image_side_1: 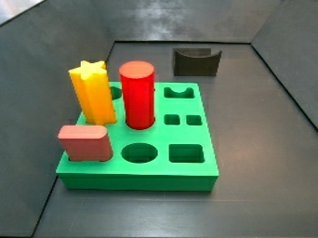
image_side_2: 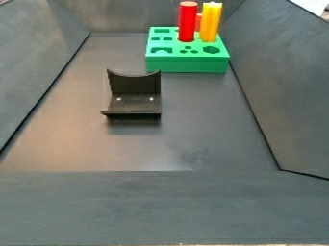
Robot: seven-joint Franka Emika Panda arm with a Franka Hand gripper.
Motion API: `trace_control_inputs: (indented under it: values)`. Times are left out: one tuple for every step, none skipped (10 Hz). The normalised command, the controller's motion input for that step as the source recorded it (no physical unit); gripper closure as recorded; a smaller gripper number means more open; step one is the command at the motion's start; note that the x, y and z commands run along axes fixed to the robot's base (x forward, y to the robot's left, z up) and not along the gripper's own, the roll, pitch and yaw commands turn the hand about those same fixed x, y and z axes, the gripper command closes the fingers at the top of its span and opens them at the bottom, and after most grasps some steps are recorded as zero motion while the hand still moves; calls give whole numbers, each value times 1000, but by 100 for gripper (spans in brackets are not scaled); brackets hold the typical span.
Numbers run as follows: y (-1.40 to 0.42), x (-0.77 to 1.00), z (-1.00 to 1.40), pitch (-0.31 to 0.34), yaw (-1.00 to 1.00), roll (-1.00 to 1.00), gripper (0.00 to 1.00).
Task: Pick up the rectangle object. Move up. Move to above the board. Insert the rectangle object.
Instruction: Move to above the board, then insert the rectangle object.
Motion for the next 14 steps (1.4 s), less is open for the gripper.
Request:
trace_control_inputs:
  values:
    - [-1000,445,158,119,-5,-11,100]
    - [-1000,453,161,121,4,-5,100]
    - [-1000,462,163,126,4,-1,100]
    - [-1000,474,164,128,6,-10,100]
    - [-1000,483,170,131,10,9,100]
    - [-1000,511,174,135,8,5,100]
    - [-1000,530,178,134,10,12,100]
    - [-739,414,138,132,10,29,100]
    - [-455,288,89,131,10,46,100]
    - [-232,164,54,93,9,52,100]
    - [0,37,0,0,0,0,100]
    - [0,74,0,0,0,0,100]
    - [0,20,0,0,0,0,100]
    - [0,46,0,4,-29,0,100]
